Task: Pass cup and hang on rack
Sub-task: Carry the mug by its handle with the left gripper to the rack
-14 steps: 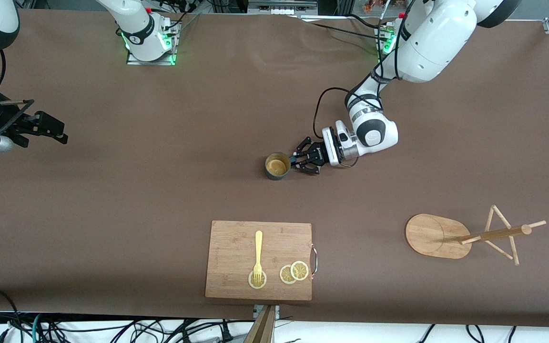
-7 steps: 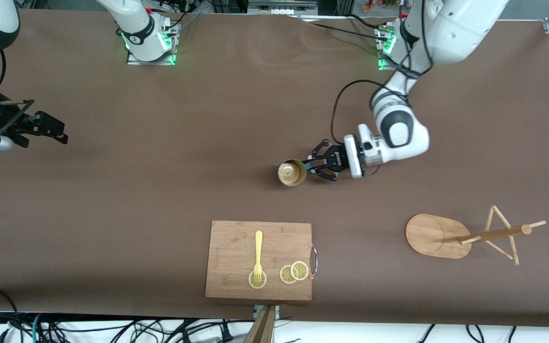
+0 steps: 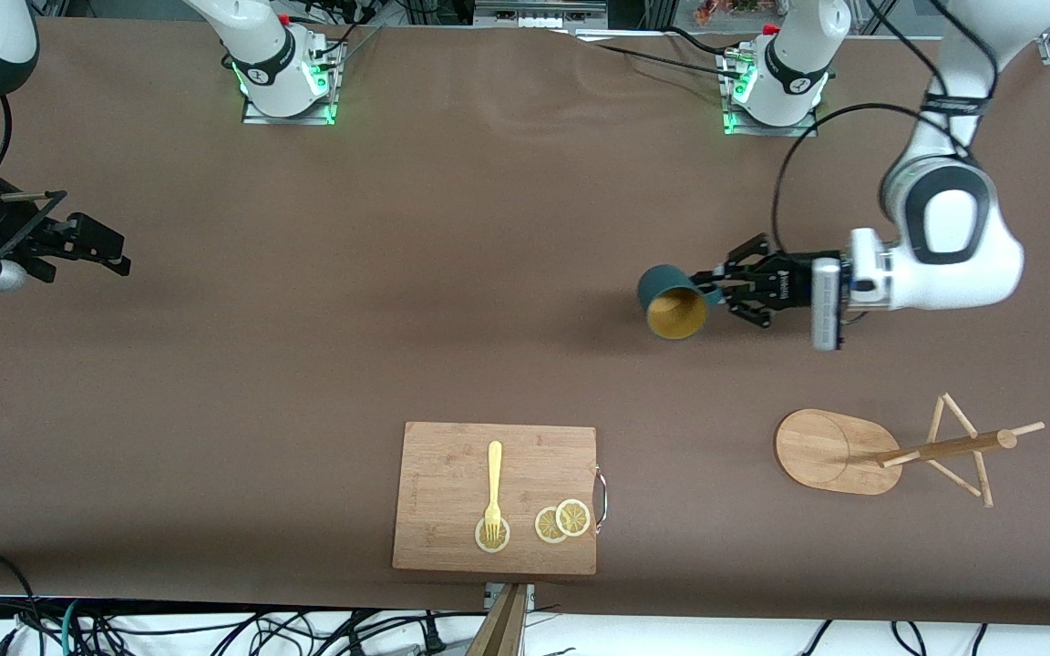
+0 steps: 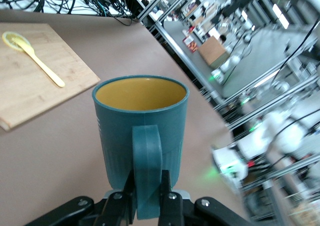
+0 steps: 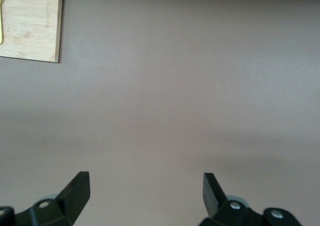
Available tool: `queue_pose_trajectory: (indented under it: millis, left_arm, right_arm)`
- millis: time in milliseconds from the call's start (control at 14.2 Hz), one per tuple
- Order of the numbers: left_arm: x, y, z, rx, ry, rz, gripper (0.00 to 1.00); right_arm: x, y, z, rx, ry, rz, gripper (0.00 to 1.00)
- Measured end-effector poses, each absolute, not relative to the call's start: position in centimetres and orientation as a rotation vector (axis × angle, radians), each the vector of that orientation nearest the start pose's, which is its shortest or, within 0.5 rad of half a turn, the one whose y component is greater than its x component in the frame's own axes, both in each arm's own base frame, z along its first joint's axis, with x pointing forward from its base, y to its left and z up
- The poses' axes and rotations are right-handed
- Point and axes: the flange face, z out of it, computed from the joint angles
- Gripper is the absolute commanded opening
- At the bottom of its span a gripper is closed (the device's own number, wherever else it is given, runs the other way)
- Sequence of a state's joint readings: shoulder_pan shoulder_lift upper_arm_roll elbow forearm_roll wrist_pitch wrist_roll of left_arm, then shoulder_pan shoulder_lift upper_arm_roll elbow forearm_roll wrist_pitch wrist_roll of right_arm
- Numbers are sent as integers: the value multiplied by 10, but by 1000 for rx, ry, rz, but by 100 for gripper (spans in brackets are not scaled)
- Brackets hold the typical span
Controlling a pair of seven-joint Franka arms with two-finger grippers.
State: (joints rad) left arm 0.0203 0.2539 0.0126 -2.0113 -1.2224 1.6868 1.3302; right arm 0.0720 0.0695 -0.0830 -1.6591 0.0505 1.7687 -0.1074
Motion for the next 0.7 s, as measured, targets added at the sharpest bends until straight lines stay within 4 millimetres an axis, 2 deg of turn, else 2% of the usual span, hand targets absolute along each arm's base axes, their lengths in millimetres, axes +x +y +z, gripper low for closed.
queue_pose_trajectory:
  millis: [352, 493, 704]
  left_arm:
    - [561, 52, 389, 1830, -389, 169, 0]
    - [558, 87, 395, 1849, -245, 121, 0]
    - [556, 126, 384, 1835, -33, 84, 0]
  right_arm:
    - [589, 0, 561, -3096, -136, -67, 100]
    - [589, 0, 560, -3096, -136, -67, 100]
    - [589, 0, 560, -3096, -136, -67, 100]
